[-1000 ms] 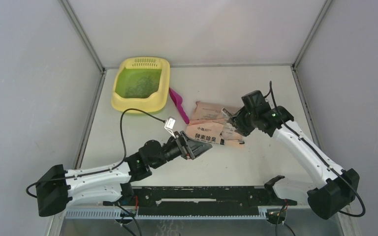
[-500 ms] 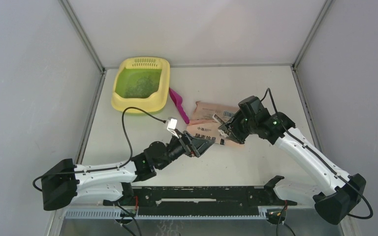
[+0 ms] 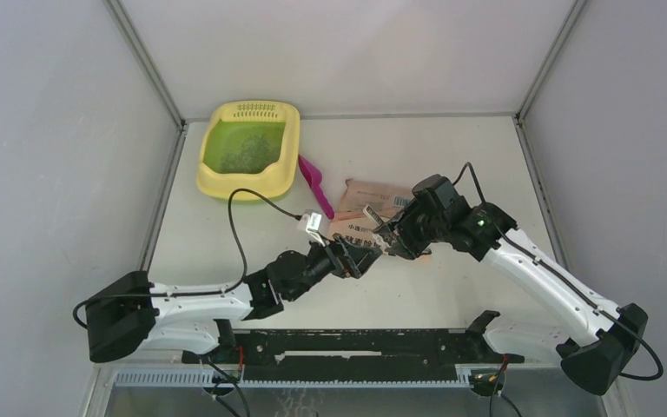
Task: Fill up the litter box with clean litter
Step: Pick up the clamp at the center of the board.
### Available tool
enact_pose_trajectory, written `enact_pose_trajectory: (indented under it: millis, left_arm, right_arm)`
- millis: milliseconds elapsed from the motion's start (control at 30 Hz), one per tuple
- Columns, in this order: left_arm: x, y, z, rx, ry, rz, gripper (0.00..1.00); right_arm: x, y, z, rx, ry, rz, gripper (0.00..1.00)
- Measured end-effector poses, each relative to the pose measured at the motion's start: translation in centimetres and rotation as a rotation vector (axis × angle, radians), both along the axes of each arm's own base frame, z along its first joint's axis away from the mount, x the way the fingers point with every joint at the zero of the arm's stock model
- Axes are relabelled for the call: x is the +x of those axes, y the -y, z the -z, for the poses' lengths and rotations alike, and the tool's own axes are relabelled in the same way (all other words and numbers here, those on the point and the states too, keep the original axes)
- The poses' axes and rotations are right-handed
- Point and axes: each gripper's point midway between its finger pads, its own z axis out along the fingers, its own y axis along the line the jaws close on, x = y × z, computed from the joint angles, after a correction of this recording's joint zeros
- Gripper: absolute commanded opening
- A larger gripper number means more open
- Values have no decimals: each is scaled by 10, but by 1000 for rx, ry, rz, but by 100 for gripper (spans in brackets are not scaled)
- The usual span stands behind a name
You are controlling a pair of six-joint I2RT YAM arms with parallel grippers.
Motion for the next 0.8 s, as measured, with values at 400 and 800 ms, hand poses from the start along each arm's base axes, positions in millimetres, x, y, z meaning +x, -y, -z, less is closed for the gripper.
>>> enact_pose_trajectory:
  millis: [400,800]
  left_arm:
    - [2,7,-21,-92,35,3,90]
    - [3,11,-16,-92,36,6,68]
  right_arm:
    - [-3,-12,-3,25,3,6,29]
    - [-2,-12,-4,23,11,19,28]
